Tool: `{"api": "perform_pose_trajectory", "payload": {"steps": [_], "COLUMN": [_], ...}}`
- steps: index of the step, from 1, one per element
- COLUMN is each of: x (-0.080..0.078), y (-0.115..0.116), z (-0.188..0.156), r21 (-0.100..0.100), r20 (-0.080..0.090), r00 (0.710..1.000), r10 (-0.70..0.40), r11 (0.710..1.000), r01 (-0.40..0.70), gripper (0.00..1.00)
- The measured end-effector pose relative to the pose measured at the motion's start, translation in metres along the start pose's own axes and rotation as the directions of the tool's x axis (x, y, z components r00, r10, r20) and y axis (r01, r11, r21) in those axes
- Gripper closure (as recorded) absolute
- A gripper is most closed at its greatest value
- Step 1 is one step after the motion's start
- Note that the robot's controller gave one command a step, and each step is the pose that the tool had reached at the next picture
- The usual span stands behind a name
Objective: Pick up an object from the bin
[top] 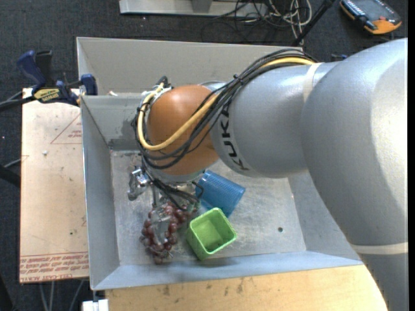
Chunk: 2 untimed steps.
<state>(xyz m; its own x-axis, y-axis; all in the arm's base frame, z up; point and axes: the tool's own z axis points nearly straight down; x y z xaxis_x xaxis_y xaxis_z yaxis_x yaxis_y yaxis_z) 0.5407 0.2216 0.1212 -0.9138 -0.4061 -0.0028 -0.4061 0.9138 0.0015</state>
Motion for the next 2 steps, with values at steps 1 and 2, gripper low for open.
{"api": "perform_pose_trajectory", "payload": {"steps": [1, 2], "x": [0.0210, 0.0210], "y": [-0.0436, -0.0437], "z": [0.0407, 0.0408], "r21": [-0.002, -0.002], "r20": [0.001, 0.001], "r00": [0.993, 0.993], "r10": [-0.118, -0.117], "r11": [0.993, 0.993], "r01": [0.118, 0.117], "gripper": [1.00, 1.00]}}
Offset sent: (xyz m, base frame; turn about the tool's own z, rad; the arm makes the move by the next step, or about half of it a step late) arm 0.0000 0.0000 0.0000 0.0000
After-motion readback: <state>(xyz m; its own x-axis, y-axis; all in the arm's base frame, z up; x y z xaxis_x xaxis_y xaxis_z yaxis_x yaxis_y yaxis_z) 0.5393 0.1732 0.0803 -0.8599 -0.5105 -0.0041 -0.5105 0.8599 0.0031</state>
